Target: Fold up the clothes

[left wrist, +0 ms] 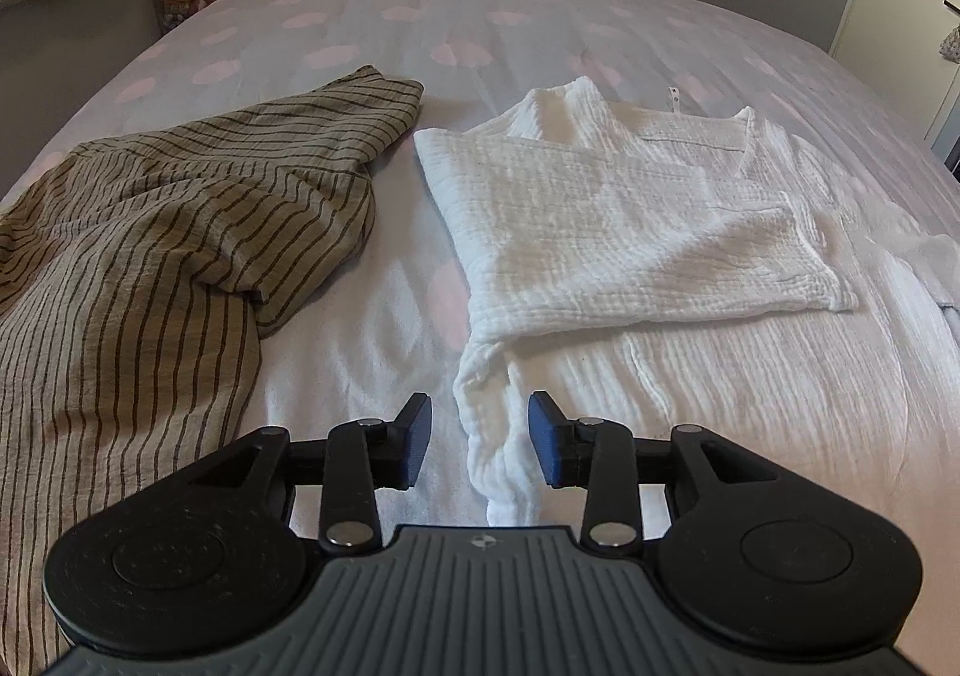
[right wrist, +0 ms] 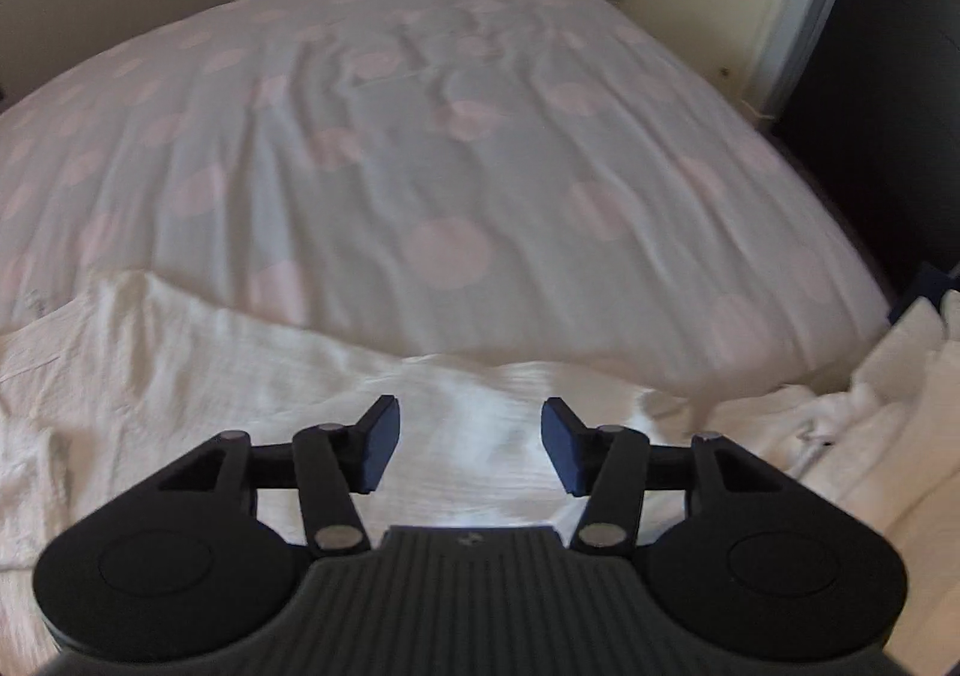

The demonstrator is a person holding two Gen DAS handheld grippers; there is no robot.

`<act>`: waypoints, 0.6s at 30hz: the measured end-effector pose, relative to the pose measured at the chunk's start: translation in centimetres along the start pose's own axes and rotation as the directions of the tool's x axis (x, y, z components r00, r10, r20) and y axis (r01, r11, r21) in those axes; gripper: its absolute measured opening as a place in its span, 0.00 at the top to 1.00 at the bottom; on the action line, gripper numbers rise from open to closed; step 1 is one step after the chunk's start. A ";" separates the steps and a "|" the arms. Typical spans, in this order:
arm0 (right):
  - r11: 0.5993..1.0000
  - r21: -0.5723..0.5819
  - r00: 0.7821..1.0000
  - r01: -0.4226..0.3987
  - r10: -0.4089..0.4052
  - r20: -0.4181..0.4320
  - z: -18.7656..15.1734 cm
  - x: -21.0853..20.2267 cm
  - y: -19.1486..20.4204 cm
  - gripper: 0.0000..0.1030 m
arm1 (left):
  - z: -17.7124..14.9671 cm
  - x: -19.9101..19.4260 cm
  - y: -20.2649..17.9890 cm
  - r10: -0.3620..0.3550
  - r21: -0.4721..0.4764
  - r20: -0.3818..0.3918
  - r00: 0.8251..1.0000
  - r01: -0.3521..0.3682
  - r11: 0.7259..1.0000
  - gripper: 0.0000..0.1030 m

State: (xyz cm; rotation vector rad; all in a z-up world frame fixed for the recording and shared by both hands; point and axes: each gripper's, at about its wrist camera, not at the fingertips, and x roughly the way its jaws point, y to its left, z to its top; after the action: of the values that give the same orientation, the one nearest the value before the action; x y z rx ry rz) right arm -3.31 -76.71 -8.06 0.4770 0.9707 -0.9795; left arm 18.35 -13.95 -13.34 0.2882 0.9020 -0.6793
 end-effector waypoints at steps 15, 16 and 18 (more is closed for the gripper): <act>0.964 0.227 0.975 0.138 -0.092 -0.205 -0.6 6.3 -5.6 0.48 | 0.6 -0.1 -0.1 -0.015 -0.001 0.012 1.000 0.015 1.000 0.65; 0.962 0.230 0.972 0.149 -0.100 -0.211 -0.6 6.7 -5.7 0.49 | 0.5 -0.2 0.0 -0.015 -0.002 0.011 1.000 0.015 1.000 0.65; 0.960 0.224 0.972 0.165 -0.120 -0.204 -0.7 6.9 -5.6 0.63 | 0.3 -0.3 0.1 -0.013 -0.003 0.009 1.000 0.013 1.000 0.65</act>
State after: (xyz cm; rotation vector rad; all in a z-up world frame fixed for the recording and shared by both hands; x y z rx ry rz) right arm -7.03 -82.35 -13.92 0.7203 1.0726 -1.2066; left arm 18.49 -13.88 -12.93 0.2764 0.8968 -0.6902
